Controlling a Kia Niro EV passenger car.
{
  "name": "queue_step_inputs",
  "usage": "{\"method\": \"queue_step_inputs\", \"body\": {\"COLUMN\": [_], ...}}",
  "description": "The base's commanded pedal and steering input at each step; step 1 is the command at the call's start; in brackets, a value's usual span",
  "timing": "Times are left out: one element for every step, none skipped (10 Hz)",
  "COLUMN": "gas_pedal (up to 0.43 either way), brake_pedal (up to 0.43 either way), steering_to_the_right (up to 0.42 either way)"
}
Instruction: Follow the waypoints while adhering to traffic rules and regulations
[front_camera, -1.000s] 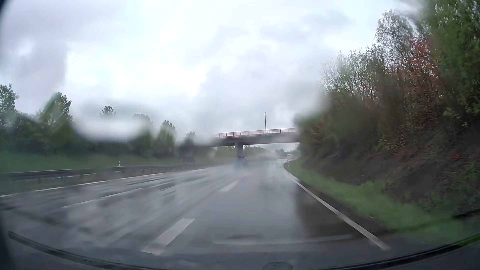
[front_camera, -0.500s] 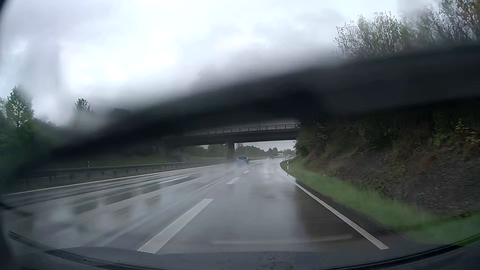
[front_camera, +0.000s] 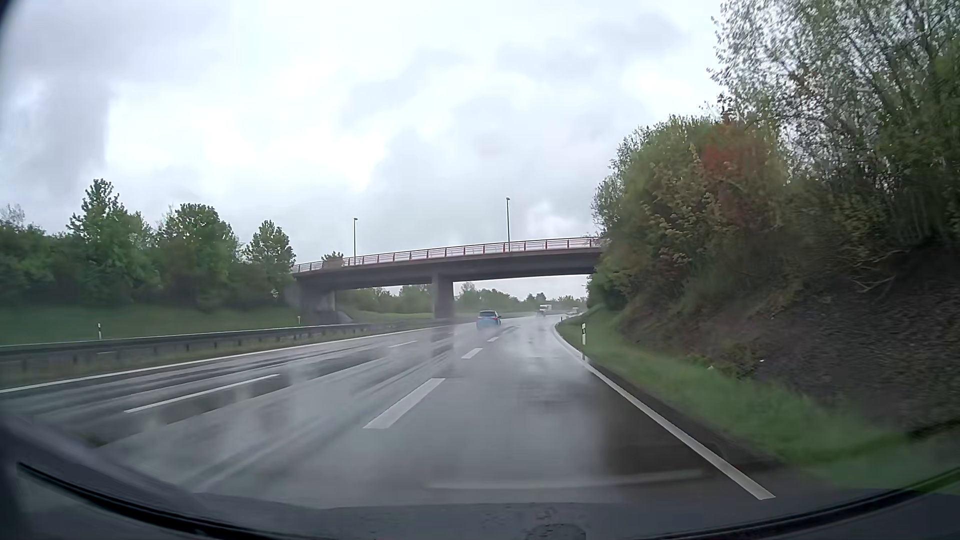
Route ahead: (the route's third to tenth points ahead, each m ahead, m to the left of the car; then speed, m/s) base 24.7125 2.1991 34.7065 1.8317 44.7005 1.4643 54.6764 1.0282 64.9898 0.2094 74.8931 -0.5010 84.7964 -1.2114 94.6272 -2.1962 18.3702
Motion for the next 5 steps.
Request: {"method": "queue_step_inputs", "body": {"gas_pedal": [0.378,0.378,0.378,0.378,0.378], "brake_pedal": [0.0,0.0,0.0,0.0,0.0], "steering_to_the_right": [0.008,0.008,0.008,0.007,0.007]}}
